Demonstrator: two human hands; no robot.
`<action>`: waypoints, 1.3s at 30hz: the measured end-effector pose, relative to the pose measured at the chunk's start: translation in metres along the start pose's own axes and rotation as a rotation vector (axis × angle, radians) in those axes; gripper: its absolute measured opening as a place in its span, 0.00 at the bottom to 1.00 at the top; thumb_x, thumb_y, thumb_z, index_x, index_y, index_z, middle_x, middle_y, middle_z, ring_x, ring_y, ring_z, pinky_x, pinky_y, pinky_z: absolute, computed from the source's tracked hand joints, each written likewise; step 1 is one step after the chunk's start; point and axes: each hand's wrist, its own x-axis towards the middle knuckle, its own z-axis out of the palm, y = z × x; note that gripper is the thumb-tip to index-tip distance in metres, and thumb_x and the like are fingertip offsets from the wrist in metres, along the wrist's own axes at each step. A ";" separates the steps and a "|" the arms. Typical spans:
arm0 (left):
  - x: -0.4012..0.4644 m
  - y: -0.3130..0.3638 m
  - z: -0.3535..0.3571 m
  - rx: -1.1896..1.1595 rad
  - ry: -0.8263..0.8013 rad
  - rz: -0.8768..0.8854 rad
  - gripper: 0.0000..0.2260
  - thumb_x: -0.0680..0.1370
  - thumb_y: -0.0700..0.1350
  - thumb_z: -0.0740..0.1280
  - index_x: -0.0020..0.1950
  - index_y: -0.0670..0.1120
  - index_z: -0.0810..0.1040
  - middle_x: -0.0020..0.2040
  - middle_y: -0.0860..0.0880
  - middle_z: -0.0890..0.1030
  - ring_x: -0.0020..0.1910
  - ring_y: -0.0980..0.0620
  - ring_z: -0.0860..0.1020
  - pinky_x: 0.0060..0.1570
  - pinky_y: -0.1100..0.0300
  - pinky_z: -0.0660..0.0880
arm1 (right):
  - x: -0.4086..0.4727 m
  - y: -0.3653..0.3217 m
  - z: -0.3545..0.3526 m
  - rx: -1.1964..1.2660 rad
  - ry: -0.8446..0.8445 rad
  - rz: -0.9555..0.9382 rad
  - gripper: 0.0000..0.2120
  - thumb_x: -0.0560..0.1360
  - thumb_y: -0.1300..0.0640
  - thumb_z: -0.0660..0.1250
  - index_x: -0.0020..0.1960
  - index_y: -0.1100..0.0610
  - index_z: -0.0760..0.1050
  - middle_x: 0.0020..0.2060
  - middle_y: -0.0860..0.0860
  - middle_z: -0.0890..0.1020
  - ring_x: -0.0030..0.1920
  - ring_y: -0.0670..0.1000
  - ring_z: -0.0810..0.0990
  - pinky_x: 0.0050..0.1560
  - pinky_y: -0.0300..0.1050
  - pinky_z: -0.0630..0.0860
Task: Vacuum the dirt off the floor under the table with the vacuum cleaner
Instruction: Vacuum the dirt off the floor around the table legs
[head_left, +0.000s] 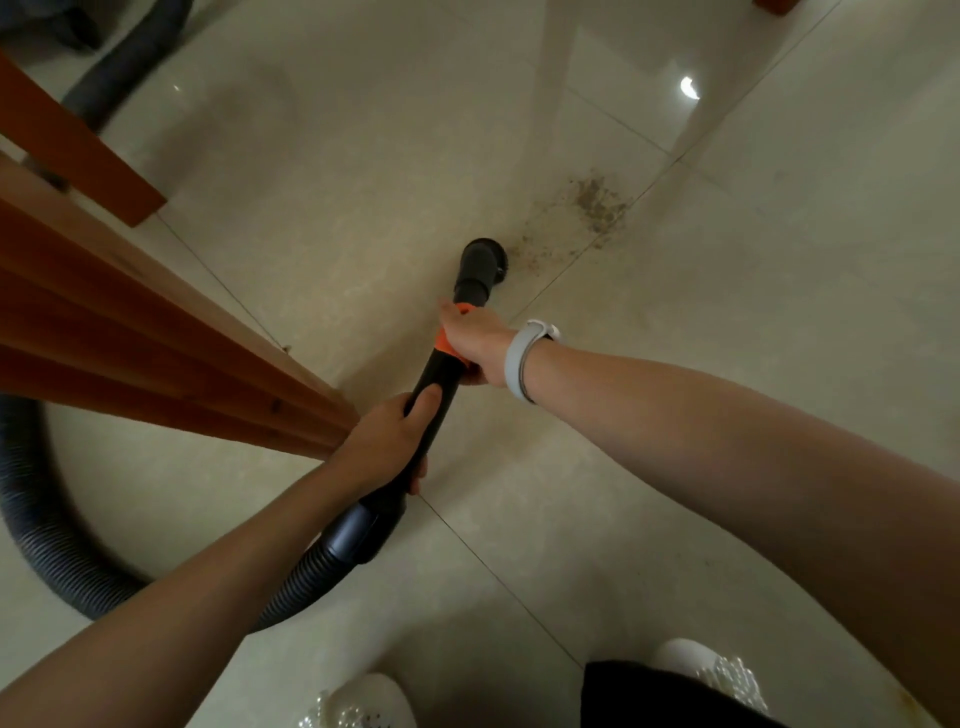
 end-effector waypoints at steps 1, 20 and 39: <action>0.002 0.001 -0.003 -0.001 0.000 -0.005 0.17 0.82 0.55 0.52 0.44 0.43 0.70 0.24 0.48 0.77 0.22 0.48 0.75 0.27 0.57 0.74 | 0.002 -0.002 0.000 0.045 -0.025 0.001 0.20 0.80 0.41 0.53 0.45 0.58 0.70 0.48 0.57 0.77 0.53 0.59 0.80 0.53 0.55 0.80; 0.006 0.017 0.003 -0.004 -0.134 -0.047 0.18 0.81 0.57 0.52 0.49 0.43 0.70 0.27 0.46 0.77 0.22 0.49 0.75 0.26 0.59 0.74 | 0.007 0.021 -0.024 0.405 -0.086 0.048 0.12 0.80 0.47 0.56 0.51 0.56 0.67 0.46 0.55 0.74 0.51 0.57 0.77 0.52 0.53 0.78; 0.045 0.046 0.004 -0.079 -0.042 -0.051 0.20 0.81 0.59 0.52 0.46 0.43 0.70 0.28 0.45 0.77 0.25 0.46 0.76 0.34 0.52 0.76 | 0.034 -0.026 -0.042 0.325 -0.070 0.048 0.15 0.81 0.46 0.56 0.55 0.58 0.67 0.45 0.56 0.74 0.46 0.57 0.77 0.48 0.52 0.78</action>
